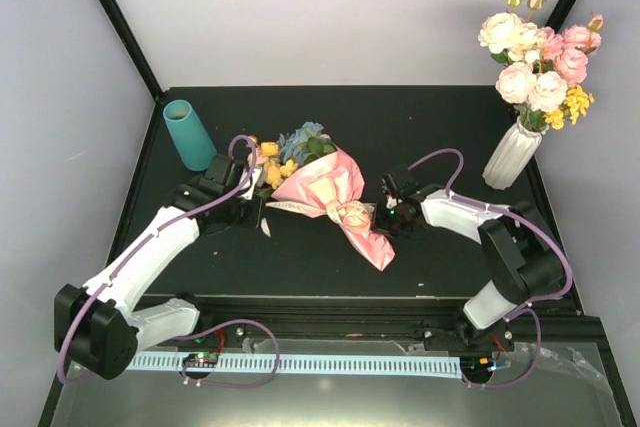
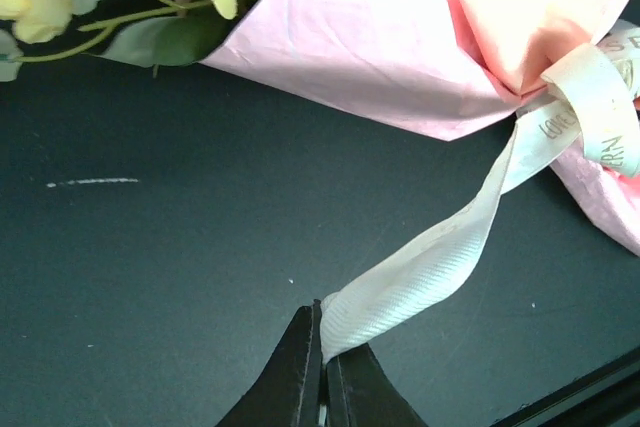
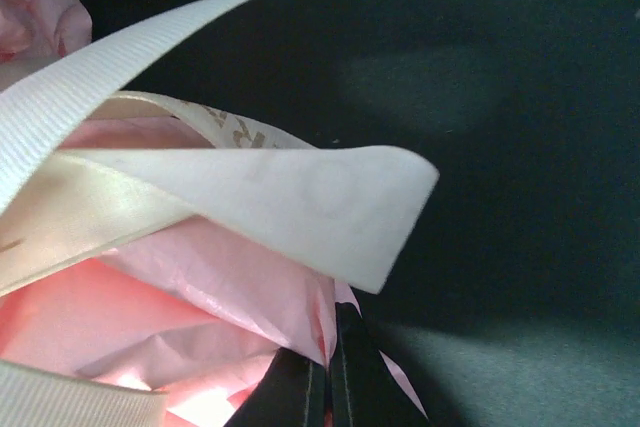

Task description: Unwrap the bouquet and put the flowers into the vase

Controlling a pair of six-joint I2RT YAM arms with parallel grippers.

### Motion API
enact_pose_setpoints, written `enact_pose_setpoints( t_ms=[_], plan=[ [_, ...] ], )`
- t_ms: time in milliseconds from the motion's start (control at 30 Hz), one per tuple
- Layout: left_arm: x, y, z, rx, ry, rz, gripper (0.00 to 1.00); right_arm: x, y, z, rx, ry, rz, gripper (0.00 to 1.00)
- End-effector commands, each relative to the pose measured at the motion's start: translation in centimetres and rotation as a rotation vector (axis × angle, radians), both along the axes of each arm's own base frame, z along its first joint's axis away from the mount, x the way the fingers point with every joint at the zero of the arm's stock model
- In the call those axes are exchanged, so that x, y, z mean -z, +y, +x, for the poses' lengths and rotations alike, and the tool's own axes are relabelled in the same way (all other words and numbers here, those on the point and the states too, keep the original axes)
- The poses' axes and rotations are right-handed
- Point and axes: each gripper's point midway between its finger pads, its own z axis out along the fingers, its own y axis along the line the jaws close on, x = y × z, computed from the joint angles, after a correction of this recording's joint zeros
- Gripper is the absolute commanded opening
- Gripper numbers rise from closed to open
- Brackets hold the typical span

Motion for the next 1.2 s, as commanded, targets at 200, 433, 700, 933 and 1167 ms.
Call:
enact_pose_setpoints(
  t_ms=[200, 433, 700, 933, 1167],
  plan=[
    [-1.9, -2.2, 2.4, 0.051, -0.013, -0.092, 0.01, -0.6, -3.8, 1.6, 0.200, -0.010, -0.078, 0.02],
    [-1.8, -4.7, 5.2, 0.106, 0.036, -0.122, 0.02, -0.9, -2.9, 1.8, 0.304, 0.040, 0.029, 0.02],
    [-0.9, 2.6, 5.6, -0.092, 0.067, 0.124, 0.02, 0.4, 0.3, 1.8, 0.322, 0.113, 0.205, 0.02],
    [-2.8, 4.3, 4.3, -0.147, 0.047, 0.104, 0.02, 0.4, 0.3, 2.4, 0.368, 0.102, 0.226, 0.01],
    [-6.4, 7.8, 3.2, -0.264, -0.062, 0.167, 0.02, 0.4, 0.8, 3.2, 0.413, 0.112, 0.250, 0.02]
  ],
)
